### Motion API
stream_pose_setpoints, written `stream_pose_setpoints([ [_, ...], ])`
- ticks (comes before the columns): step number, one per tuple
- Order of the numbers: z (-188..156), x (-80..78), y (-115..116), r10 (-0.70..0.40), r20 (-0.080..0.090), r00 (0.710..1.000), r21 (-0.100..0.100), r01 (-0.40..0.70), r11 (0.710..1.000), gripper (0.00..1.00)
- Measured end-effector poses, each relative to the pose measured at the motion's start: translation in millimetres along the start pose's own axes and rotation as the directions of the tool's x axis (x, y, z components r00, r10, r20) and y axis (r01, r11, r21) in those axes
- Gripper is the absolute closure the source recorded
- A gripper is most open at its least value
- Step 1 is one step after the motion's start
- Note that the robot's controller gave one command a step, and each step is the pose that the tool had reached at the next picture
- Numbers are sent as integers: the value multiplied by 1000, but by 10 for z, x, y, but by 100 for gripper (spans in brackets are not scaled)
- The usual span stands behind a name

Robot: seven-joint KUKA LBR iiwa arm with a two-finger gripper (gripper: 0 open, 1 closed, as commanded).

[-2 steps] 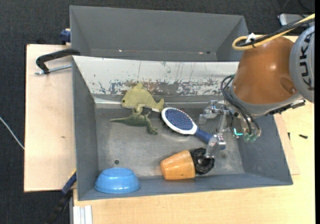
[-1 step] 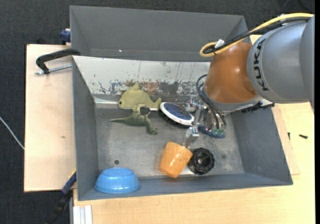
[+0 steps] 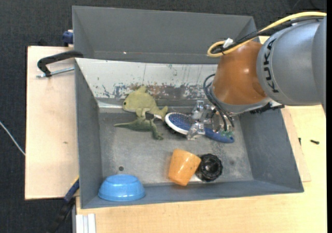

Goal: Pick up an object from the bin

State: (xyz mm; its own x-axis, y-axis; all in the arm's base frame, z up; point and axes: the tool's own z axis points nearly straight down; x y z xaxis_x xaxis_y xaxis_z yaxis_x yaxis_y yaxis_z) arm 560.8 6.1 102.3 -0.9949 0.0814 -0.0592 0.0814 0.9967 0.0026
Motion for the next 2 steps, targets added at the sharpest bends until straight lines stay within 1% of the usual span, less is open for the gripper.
stream_pose_setpoints([
  [1,-1652,-115,-20,40,-43,998,2,-40,999,100],
  [2,-1603,-95,-21,40,-53,998,4,-40,999,0],
])
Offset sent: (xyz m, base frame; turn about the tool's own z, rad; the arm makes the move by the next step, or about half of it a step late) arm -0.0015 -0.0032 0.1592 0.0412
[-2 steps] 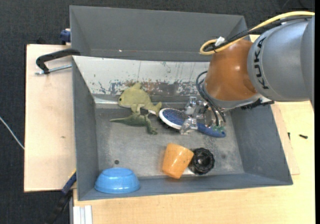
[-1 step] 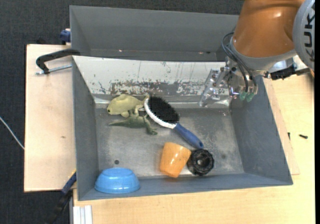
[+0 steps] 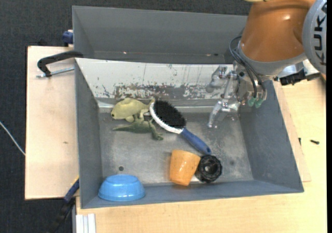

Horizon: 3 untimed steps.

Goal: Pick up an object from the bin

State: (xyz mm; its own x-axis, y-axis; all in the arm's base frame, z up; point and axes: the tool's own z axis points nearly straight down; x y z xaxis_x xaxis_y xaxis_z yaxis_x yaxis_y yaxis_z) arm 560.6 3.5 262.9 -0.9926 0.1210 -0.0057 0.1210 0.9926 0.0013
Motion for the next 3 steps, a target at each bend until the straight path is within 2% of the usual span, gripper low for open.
stream_pose_setpoints([
  [1,1864,182,98,-190,-8,982,1,190,982,0],
  [2,1832,168,107,-190,-2,982,-1,190,982,100],
  [3,248,73,384,-269,8,963,0,269,963,100],
])
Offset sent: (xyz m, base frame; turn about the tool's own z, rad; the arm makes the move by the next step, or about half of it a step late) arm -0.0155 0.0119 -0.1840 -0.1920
